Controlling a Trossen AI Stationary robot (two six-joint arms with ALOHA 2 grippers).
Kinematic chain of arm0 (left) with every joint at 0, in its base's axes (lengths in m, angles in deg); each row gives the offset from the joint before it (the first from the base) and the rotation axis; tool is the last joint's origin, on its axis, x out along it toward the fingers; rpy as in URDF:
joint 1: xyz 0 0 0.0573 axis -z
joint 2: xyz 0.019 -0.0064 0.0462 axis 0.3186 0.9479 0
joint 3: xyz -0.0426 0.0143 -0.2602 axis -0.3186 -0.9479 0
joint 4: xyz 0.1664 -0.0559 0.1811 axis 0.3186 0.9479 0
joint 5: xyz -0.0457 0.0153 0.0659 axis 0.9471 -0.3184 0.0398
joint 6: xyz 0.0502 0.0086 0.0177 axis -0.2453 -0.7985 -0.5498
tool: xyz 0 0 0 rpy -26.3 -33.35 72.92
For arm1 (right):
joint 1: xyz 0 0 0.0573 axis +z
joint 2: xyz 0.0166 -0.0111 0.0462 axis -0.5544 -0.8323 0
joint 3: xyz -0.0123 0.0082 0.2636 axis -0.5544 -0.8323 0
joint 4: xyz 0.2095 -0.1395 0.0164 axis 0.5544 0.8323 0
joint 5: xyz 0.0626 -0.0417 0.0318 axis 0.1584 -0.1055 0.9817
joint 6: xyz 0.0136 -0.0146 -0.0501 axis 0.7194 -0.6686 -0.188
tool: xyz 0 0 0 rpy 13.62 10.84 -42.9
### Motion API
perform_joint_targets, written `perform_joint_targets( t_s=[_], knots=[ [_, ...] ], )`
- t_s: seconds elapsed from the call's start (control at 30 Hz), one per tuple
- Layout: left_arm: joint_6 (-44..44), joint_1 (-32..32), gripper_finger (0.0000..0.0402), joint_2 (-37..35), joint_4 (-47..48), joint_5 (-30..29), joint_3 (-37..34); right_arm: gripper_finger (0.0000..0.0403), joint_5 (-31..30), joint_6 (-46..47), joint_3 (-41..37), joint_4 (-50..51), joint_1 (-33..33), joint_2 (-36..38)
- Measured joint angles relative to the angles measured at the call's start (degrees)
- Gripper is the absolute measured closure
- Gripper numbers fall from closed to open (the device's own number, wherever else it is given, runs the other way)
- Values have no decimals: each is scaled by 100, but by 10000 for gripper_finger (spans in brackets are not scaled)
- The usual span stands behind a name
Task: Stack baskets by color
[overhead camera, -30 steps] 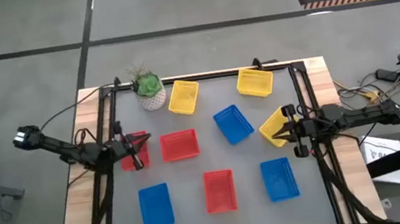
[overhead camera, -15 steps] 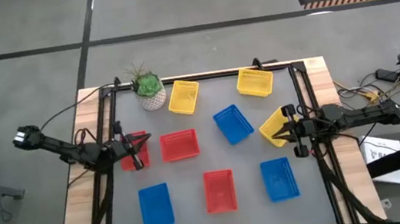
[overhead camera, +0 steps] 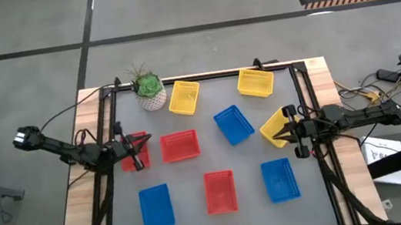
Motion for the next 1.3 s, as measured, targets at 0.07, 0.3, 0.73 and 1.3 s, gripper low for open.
perform_joint_targets(
  t_s=[0.07, 0.3, 0.73, 1.3],
  knots=[
    [0, 2, 402, 0, -1, 0, -2, 394, 2, 0, 1, -1, -1, -1],
    [0, 1, 402, 0, -1, 0, -1, 394, 1, 0, 1, 1, -2, 1],
    [0, 0, 402, 0, -2, 1, -1, 394, 0, 0, 0, 0, 0, 1],
    [0, -2, 402, 0, -2, -1, 0, 394, 2, 2129, -1, -8, 1, -1]
  ],
)
